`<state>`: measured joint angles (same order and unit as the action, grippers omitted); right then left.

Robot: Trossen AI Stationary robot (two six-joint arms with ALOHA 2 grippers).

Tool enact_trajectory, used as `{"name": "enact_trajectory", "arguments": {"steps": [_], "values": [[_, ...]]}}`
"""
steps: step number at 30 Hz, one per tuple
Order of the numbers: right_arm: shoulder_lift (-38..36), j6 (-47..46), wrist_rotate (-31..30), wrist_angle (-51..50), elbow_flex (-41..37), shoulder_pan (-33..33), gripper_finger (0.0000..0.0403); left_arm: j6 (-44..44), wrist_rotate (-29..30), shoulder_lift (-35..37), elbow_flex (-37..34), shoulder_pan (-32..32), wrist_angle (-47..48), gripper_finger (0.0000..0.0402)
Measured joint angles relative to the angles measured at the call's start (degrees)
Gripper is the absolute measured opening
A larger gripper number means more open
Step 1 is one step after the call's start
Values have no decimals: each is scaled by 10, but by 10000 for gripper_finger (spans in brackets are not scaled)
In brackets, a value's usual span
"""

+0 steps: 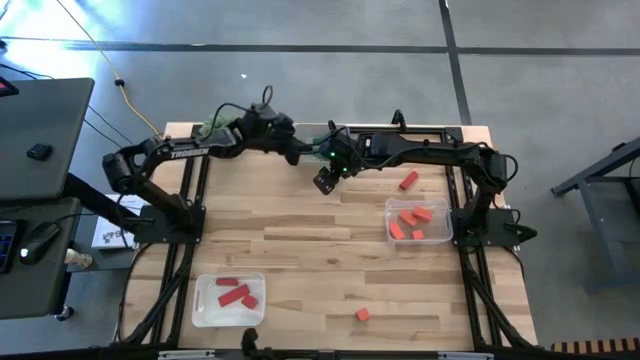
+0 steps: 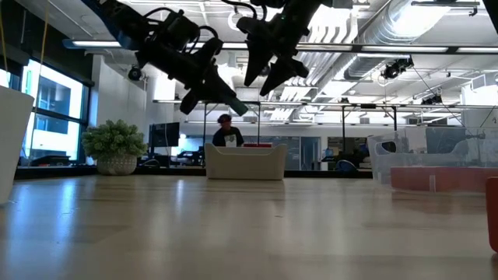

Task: Sort & place blocks by color
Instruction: Put the light green block into the gray bin

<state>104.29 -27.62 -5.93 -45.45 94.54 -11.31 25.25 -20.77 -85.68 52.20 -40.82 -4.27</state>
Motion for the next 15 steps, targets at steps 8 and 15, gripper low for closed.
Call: {"name": "enact_trajectory", "arguments": {"steps": [8, 15], "values": [[0, -5, 0, -4, 0, -1, 220, -104, 49, -23, 51, -31, 59, 35], [0, -6, 2, -22, 0, -1, 220, -122, 62, -84, 78, -42, 90, 35]]}}
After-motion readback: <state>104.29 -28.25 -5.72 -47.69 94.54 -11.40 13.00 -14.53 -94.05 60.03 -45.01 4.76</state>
